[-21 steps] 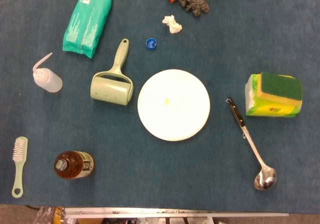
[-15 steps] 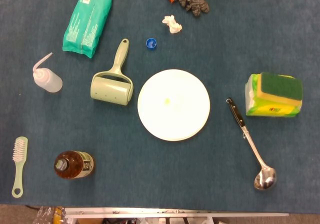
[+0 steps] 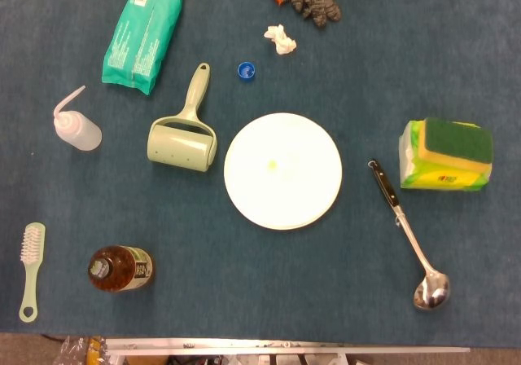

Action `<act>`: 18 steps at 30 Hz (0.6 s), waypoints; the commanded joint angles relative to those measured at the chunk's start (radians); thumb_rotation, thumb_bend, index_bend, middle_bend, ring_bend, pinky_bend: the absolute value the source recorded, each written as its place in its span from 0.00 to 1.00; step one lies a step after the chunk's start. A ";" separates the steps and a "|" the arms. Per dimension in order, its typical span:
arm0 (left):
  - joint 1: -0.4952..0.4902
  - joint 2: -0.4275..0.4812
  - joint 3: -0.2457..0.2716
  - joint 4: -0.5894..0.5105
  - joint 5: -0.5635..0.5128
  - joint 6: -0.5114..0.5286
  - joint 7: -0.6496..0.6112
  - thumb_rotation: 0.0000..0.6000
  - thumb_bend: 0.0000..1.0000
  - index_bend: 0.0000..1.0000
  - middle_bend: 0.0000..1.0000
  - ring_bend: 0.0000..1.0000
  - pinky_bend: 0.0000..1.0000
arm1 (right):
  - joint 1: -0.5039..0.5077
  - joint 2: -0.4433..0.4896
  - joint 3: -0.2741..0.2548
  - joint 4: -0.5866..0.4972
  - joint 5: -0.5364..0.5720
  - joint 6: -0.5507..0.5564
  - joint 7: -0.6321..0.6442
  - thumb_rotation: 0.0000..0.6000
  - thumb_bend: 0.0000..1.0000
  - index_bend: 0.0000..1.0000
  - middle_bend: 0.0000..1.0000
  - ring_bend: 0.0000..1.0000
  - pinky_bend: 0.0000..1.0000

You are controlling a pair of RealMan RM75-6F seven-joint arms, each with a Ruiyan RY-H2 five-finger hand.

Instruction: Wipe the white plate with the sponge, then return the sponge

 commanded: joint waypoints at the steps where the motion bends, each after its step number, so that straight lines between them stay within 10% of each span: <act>1: -0.003 -0.001 -0.002 0.002 -0.002 -0.003 -0.003 1.00 0.37 0.28 0.17 0.04 0.02 | 0.031 0.009 0.024 0.002 0.007 -0.038 0.075 1.00 0.03 0.24 0.21 0.09 0.35; 18: -0.008 -0.006 -0.003 0.025 -0.008 -0.011 -0.038 1.00 0.37 0.28 0.17 0.04 0.02 | 0.205 0.065 0.072 -0.036 0.175 -0.326 0.103 1.00 0.08 0.28 0.32 0.17 0.36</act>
